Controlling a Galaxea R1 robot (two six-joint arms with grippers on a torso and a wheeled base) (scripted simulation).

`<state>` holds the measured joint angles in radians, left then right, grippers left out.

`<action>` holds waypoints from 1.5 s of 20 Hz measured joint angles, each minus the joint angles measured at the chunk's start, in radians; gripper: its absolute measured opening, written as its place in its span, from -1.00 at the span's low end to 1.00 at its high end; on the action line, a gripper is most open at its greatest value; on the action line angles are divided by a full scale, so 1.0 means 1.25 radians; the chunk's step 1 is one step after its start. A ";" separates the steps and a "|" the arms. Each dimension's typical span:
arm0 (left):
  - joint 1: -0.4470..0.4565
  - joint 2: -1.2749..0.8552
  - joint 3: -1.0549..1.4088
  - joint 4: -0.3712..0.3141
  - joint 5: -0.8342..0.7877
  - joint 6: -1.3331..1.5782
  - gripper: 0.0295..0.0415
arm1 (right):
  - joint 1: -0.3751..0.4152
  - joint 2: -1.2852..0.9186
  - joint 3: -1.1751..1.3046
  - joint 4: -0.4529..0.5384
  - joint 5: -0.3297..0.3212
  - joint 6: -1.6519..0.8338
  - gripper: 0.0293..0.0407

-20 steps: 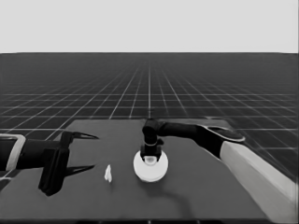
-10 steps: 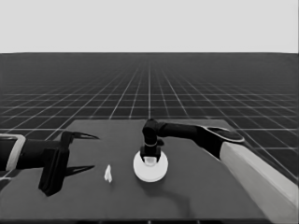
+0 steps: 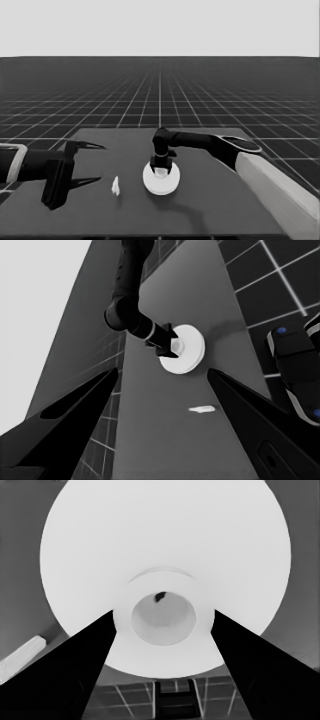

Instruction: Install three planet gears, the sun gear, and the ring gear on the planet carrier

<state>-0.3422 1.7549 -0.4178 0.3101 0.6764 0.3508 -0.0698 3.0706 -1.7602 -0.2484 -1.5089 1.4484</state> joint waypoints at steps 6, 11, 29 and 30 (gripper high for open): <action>0.000 0.000 0.000 0.000 0.000 0.000 0.49 | 0.000 0.000 0.000 0.000 0.000 0.042 -0.02; 0.000 0.000 0.000 0.000 0.000 0.000 0.49 | 0.000 0.000 0.000 0.000 0.000 0.076 -0.02; 0.000 0.000 0.000 0.000 0.000 0.000 0.49 | -0.001 0.000 0.000 0.000 0.000 0.202 -0.02; 0.000 0.000 0.000 0.000 0.000 0.000 0.49 | -0.001 0.000 0.000 0.000 0.000 0.209 -0.02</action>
<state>-0.3422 1.7549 -0.4178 0.3101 0.6764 0.3508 -0.0716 3.0702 -1.7606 -0.2485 -1.5085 1.7100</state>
